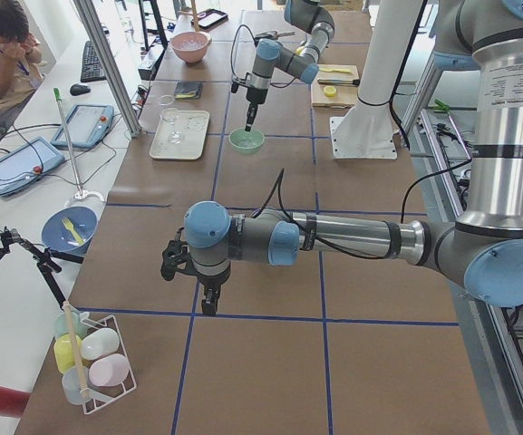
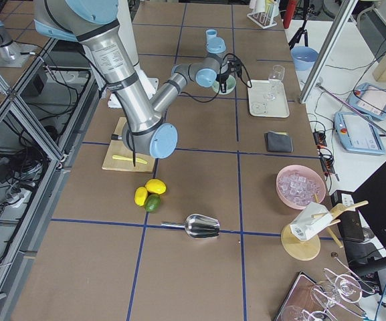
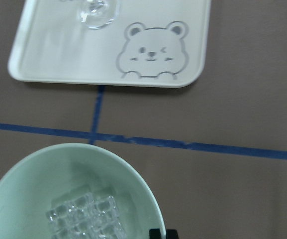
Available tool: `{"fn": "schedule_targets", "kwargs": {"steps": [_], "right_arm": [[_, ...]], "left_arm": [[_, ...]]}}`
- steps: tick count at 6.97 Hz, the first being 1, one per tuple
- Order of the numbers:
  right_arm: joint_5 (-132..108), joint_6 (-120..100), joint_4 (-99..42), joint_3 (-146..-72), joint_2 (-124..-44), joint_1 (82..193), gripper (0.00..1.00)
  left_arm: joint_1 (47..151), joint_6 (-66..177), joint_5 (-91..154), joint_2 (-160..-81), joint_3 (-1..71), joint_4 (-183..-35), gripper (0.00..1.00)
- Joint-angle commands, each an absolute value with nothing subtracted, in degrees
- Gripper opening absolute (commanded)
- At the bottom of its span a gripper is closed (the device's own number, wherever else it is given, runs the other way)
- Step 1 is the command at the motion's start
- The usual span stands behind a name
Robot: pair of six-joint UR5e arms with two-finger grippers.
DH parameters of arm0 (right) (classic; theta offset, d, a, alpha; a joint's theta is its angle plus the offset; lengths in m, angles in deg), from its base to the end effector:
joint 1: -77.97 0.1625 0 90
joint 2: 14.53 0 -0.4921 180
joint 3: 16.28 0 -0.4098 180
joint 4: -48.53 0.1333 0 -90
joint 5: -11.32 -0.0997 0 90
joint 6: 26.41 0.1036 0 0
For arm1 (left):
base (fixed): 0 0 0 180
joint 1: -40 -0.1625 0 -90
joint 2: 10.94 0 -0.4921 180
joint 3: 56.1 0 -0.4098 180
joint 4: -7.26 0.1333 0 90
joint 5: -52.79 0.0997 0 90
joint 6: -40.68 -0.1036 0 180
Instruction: Pour ice into bowl
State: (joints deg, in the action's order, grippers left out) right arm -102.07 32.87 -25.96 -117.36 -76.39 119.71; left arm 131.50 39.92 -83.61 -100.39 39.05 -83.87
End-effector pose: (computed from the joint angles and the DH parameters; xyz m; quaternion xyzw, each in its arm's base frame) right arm -0.4496 -0.5247 0.3108 0.1208 -0.4695 -0.0092 0.8746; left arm -0.0716 -0.5084 0.6828 0.0537 0.3925 0.0138 0.9181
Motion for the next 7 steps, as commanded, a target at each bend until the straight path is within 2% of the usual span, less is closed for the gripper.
{"fn": "schedule_targets", "kwargs": {"steps": [1,3,4,7], "right_arm": [[-107.59,17.16,-25.04,-120.87,-90.76,128.21,0.00],[-111.52,6.41,-20.66,-119.47,-100.35,134.63,0.00],[-113.21,5.59,-12.98,-117.99,-105.88,135.88,0.00],[-117.17,5.93,11.82,-106.49,-113.48,137.30,0.00]], "left_arm": [[131.50,39.97,-83.61,-100.42,39.09,-83.89,1.00],[131.24,39.97,-83.61,-100.42,39.09,-83.97,1.00],[131.06,39.97,-83.61,-100.42,39.09,-83.89,1.00],[130.71,40.06,-83.70,-100.42,39.09,-83.97,1.00]]}}
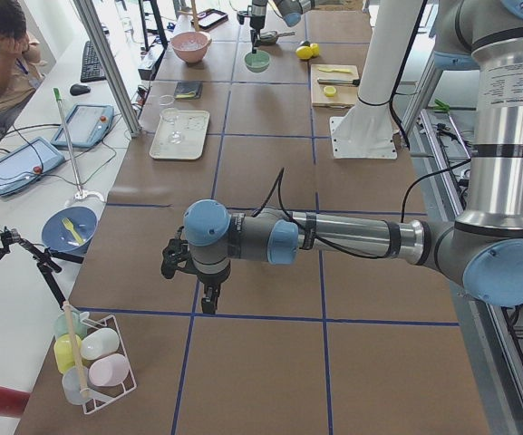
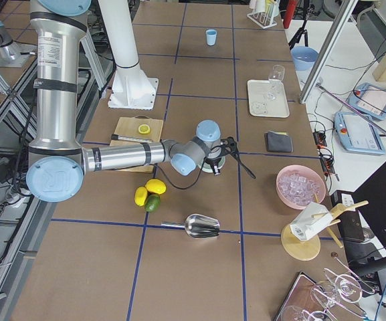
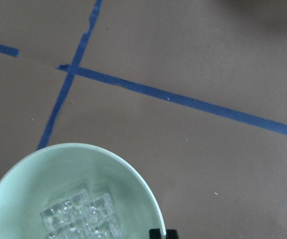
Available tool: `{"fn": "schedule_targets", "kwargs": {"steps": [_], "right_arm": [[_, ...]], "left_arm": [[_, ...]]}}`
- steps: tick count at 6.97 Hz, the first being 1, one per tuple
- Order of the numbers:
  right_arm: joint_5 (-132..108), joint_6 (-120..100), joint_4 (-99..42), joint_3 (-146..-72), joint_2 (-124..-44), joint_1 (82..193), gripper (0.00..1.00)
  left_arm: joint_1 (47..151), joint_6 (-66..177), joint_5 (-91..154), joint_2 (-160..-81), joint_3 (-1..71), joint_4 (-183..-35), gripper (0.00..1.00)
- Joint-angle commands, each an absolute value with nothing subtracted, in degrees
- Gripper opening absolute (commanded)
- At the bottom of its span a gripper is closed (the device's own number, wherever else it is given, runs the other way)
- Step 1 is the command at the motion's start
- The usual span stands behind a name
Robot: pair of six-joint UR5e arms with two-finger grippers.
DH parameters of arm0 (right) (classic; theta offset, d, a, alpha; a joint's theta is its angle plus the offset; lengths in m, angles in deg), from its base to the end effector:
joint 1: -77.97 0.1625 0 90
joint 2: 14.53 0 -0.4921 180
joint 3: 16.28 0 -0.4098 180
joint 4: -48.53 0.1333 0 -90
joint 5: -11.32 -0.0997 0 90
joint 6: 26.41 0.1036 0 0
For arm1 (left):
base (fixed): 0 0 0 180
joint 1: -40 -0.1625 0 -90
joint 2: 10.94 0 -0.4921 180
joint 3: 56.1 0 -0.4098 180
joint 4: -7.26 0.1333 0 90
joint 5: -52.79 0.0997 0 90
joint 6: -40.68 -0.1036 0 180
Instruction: Pour ice into bowl
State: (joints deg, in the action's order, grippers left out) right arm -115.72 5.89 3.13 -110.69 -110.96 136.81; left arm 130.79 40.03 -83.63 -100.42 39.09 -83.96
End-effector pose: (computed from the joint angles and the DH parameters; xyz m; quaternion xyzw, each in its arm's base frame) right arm -0.1897 -0.4507 0.6594 0.1372 -0.4328 -0.1065 0.8846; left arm -0.0653 -0.5096 0.6820 0.0522 0.3930 0.0191 0.9179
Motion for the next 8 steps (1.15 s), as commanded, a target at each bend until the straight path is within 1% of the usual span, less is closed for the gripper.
{"fn": "schedule_targets", "kwargs": {"steps": [1,2,3,5,6,7,8], "right_arm": [[-119.35,5.93,12.40,-105.50,-113.49,137.91,0.01],[-119.37,5.93,12.15,-105.49,-112.80,137.83,0.60],[-119.20,5.93,11.80,-105.40,-112.18,138.17,1.00],[-120.16,3.40,3.06,-106.53,-112.26,144.12,1.00],[-120.08,-7.67,-1.96,-106.37,-112.35,149.03,1.00],[-120.25,-22.57,-13.84,-106.80,-112.00,157.25,1.00],[-120.34,-30.73,-26.49,-106.98,-109.04,163.43,1.00]], "left_arm": [[130.53,40.06,-83.70,-100.42,39.09,-83.97,1.00],[130.27,40.06,-83.70,-100.42,39.09,-83.97,1.00],[130.27,40.06,-83.70,-100.42,39.09,-83.97,1.00],[130.27,40.06,-83.70,-100.42,39.09,-83.97,1.00],[130.27,40.06,-83.70,-100.42,39.09,-83.97,1.00],[130.27,40.06,-83.70,-100.42,39.09,-83.97,1.00],[130.27,40.06,-83.70,-100.42,39.09,-84.15,1.00]]}}
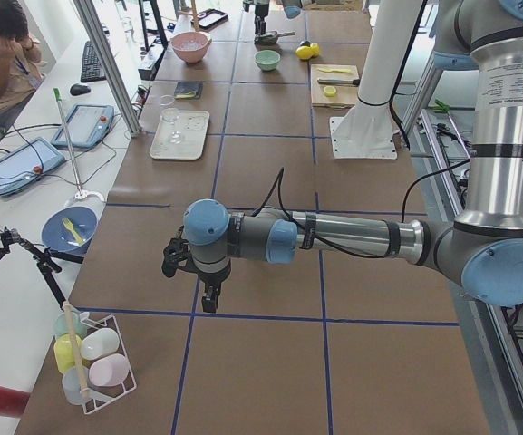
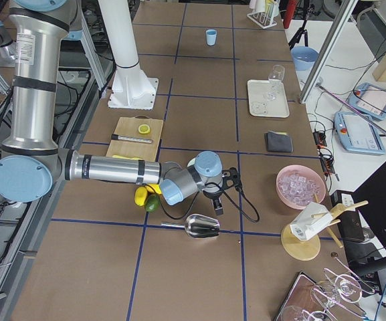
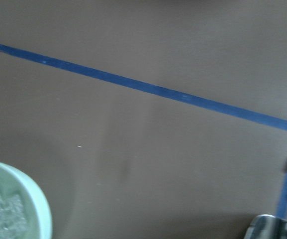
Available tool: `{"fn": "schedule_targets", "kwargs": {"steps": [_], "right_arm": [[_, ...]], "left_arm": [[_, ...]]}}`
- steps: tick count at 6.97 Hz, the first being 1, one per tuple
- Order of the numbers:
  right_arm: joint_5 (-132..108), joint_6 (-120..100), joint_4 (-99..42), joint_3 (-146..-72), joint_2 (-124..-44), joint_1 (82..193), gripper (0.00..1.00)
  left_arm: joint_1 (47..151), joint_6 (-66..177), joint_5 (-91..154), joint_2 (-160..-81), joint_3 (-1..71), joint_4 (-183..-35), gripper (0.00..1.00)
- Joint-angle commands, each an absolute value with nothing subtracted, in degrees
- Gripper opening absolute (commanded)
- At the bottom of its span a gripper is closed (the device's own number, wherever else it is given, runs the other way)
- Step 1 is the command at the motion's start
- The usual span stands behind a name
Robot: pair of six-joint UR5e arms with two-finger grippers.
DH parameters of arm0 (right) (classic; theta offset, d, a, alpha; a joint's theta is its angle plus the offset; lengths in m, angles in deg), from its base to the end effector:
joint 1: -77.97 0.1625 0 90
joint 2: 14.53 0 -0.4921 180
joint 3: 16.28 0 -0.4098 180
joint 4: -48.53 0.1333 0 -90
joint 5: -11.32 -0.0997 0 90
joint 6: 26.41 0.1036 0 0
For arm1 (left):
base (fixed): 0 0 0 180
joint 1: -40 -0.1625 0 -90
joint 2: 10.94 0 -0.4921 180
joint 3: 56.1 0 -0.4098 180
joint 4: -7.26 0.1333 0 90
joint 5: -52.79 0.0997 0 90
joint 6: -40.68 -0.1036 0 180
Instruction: Pour ice into bowl
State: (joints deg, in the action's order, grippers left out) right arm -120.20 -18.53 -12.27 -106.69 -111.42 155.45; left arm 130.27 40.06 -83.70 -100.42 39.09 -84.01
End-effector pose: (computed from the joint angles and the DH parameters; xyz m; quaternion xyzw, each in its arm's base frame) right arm -0.0388 -0.4729 0.7303 0.1197 -0.3746 -0.1069 0.9132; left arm -0.0606 -0.5102 0.6818 0.0507 0.3938 0.0233 0.9175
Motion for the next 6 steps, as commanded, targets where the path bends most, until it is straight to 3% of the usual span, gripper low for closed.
{"fn": "schedule_targets", "kwargs": {"steps": [1,6], "right_arm": [[-120.60,-32.37,-37.23,-108.46,-106.57,168.97,1.00],[-125.79,-31.43,-38.66,-111.20,-109.54,169.73,1.00]], "left_arm": [[130.27,40.06,-83.70,-100.33,39.09,-84.76,1.00],[130.18,39.98,-84.05,-100.42,40.14,-84.76,1.00]]}}
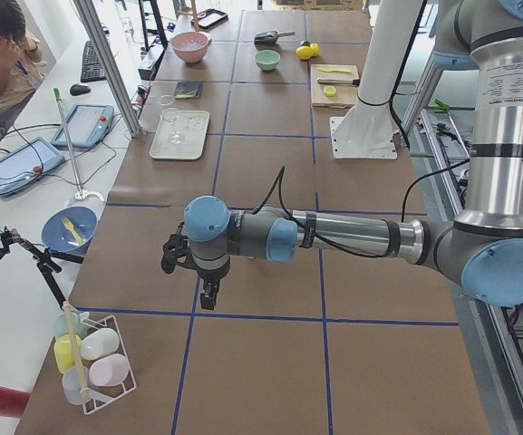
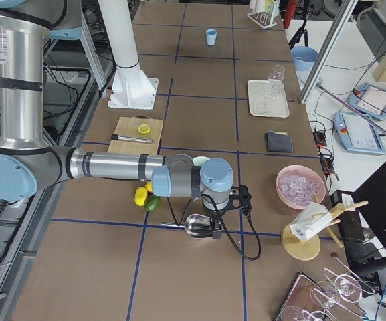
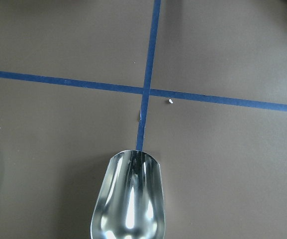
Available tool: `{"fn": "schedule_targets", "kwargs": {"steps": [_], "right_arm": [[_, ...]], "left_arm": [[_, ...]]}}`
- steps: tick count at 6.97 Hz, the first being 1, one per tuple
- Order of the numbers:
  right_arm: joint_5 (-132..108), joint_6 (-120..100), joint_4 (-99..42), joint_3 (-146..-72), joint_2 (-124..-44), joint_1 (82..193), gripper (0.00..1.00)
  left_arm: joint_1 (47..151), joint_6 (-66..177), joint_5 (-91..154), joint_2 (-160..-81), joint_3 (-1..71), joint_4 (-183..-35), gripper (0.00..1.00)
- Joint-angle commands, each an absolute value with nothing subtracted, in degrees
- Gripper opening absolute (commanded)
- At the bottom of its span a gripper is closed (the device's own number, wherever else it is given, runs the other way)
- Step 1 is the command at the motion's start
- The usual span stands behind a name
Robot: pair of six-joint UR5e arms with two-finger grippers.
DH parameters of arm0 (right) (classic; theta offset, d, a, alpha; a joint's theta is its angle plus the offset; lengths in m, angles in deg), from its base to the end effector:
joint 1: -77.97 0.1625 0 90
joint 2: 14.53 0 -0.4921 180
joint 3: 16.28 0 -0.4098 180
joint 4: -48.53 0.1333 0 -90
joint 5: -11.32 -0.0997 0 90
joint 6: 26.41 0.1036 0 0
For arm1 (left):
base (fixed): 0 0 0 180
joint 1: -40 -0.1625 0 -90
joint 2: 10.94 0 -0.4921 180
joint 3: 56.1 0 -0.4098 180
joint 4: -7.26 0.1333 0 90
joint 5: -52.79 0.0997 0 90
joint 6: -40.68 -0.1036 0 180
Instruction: Pour ice into bowl
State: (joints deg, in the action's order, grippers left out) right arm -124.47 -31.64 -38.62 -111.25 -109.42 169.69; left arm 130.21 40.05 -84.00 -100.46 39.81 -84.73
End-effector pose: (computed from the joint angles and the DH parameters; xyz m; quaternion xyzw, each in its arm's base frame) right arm 0.0732 -0.4691 0.7193 0.0471 -0.3868 -0.0381 0.9202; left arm -0.0597 -0.5116 0.6733 0.0623 0.3958 0.0290 0.9158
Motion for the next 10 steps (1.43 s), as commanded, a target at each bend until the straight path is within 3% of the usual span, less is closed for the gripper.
{"fn": "schedule_targets", "kwargs": {"steps": [1,10], "right_arm": [[-125.88,-31.34,-38.57,-111.29,-109.36,169.64,1.00],[-125.79,-31.34,-38.66,-111.03,-109.27,169.55,1.00]], "left_arm": [[129.74,40.06,-84.05,-100.42,40.06,-84.50,1.00],[128.95,40.06,-84.05,-100.50,39.53,-84.94,1.00]]}}
